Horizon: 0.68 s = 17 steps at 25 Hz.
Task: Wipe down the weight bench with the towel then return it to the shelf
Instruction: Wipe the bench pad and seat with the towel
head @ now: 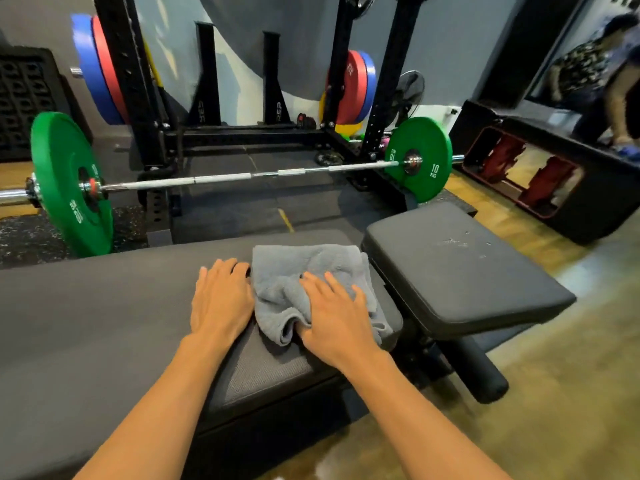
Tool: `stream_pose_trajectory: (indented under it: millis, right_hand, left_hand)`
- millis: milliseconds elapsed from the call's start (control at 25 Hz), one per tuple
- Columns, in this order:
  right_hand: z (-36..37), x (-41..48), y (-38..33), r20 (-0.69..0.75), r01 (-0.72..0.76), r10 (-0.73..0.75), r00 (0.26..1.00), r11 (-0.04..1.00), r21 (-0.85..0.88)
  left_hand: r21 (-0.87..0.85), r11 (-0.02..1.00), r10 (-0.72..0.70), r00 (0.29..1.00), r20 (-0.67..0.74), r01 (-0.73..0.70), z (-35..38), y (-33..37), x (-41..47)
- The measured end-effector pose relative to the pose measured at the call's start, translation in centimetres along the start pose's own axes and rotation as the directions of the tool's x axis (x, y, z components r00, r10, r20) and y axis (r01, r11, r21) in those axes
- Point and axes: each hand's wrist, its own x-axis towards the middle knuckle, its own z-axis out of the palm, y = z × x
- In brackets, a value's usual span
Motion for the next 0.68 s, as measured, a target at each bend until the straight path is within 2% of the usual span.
stream_pose_trajectory:
  millis: [200, 280, 360, 440, 520, 600, 680]
  right_hand:
    - [-2.7, 2.7, 8.3, -0.289, 0.04, -0.073, 0.954, 0.992, -0.12]
    - [-5.4, 3.4, 13.4, -0.428, -0.001, -0.069, 0.901, 0.987, -0.162]
    - [-7.9, 3.6, 17.8, -0.485, -0.054, -0.044, 0.873, 0.981, -0.185]
    - [-8.0, 3.2, 21.3, -0.386, -0.102, 0.011, 0.922, 0.971, -0.215]
    - [-5.8, 2.1, 23.3, -0.189, -0.159, 0.133, 0.973, 0.979, -0.129]
    - [-4.1, 2.7, 24.6, -0.092, -0.19, 0.189, 0.978, 0.982, -0.002]
    - [-4.4, 6.2, 26.1, -0.039, -0.176, 0.177, 0.983, 0.984, 0.02]
  left_hand:
    - [-0.14, 0.987, 0.073, 0.996, -0.051, -0.079, 2.3, 7.4, 1.2]
    - [-0.218, 0.969, 0.102, 0.992, -0.078, -0.117, 3.9, 12.1, 2.1]
    - [-0.296, 0.945, 0.118, 0.99, -0.079, -0.137, 5.3, 16.7, 3.6]
    - [-0.368, 0.921, 0.118, 0.992, -0.052, -0.129, 7.2, 20.7, 5.7]
    - [-0.37, 0.919, 0.154, 0.988, 0.017, -0.137, 9.3, 23.3, 7.8]
    - [-0.331, 0.933, 0.175, 0.981, 0.079, -0.14, 11.0, 24.4, 9.2]
    - [-0.302, 0.948, 0.132, 0.987, 0.094, -0.098, 11.9, 24.6, 10.4]
